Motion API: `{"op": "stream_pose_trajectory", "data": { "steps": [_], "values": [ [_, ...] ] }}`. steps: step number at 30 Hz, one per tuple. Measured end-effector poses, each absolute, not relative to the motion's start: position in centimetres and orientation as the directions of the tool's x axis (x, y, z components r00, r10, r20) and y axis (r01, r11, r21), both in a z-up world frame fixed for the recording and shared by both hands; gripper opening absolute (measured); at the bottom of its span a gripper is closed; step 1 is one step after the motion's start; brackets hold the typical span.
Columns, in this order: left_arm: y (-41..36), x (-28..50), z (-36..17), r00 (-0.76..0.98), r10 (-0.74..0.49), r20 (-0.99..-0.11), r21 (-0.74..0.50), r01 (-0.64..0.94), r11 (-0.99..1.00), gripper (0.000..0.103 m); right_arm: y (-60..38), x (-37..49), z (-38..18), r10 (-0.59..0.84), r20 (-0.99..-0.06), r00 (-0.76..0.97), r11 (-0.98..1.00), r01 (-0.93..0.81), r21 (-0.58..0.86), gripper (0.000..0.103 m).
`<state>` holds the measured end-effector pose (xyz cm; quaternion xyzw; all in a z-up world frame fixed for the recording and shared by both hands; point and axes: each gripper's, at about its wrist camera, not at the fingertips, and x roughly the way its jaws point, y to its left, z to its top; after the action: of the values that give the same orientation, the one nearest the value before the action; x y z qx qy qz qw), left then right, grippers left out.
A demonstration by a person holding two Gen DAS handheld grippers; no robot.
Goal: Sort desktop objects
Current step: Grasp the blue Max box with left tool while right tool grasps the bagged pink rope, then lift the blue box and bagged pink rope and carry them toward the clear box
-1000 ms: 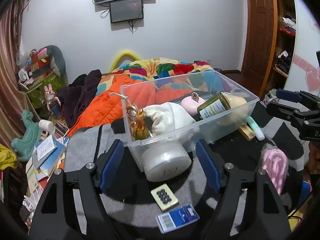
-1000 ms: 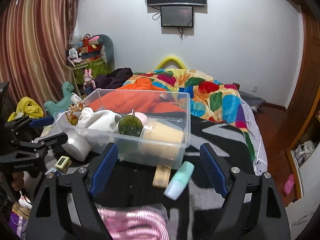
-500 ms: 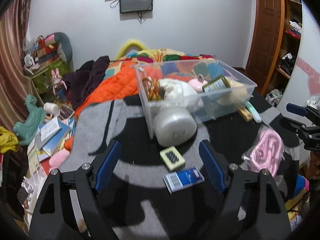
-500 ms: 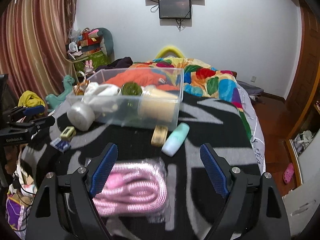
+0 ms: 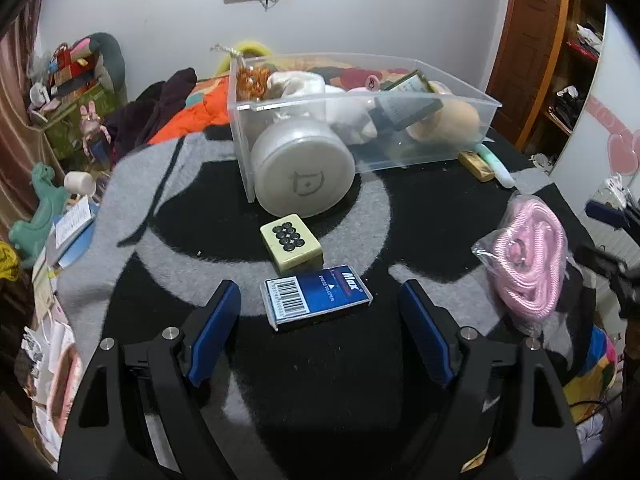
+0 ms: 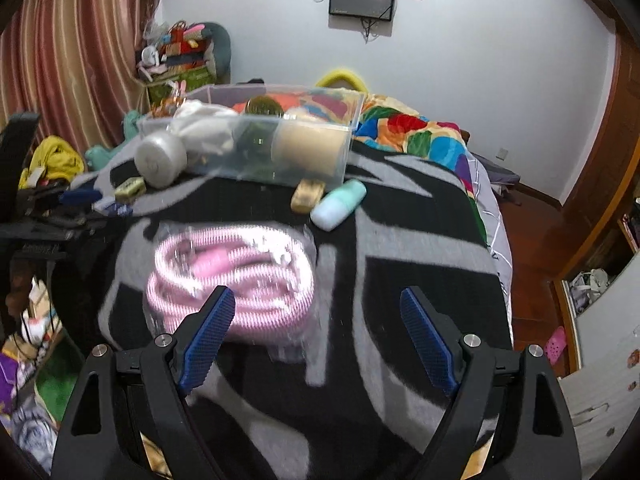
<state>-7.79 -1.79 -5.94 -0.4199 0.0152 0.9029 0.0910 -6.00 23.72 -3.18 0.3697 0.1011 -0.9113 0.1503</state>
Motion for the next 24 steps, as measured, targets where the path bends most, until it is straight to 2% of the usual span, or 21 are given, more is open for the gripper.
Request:
{"op": "stream_pose_trajectory", "data": {
  "steps": [4, 7, 9, 21, 24],
  "values": [
    [-1.8, -8.1, -6.0, -0.648, 0.149, -0.747, -0.061, -0.157, -0.986, 0.079, 23.7, -5.2, -4.1, -0.177, -0.726, -0.664, -0.915, 0.383, -0.128, 0.083],
    [-1.7, -8.2, -6.1, -0.662, 0.118, -0.74, -0.037, -0.136, -0.99, 0.06, 23.1, -5.1, -4.7, -0.174, -0.748, -0.641, -0.893, 0.423, -0.154, 0.083],
    [-1.9, -8.0, -6.2, -0.67, 0.114, -0.733, -0.031, -0.135, -0.99, 0.052, 22.4, -5.2, -5.2, -0.166, -0.758, -0.631, -0.878, 0.444, -0.177, 0.083],
    [-3.6, -5.6, -6.1, -0.694, 0.177, -0.698, -0.097, -0.153, -0.983, 0.051, 16.8, -6.0, -4.9, -0.147, -0.723, -0.675, -0.69, 0.593, -0.414, 0.083],
    [-4.0, -5.5, -6.3, -0.695, 0.193, -0.693, -0.114, -0.159, -0.981, 0.051, 15.1, -6.8, -4.7, -0.161, -0.739, -0.654, -0.635, 0.642, -0.43, 0.083]
  ]
}}
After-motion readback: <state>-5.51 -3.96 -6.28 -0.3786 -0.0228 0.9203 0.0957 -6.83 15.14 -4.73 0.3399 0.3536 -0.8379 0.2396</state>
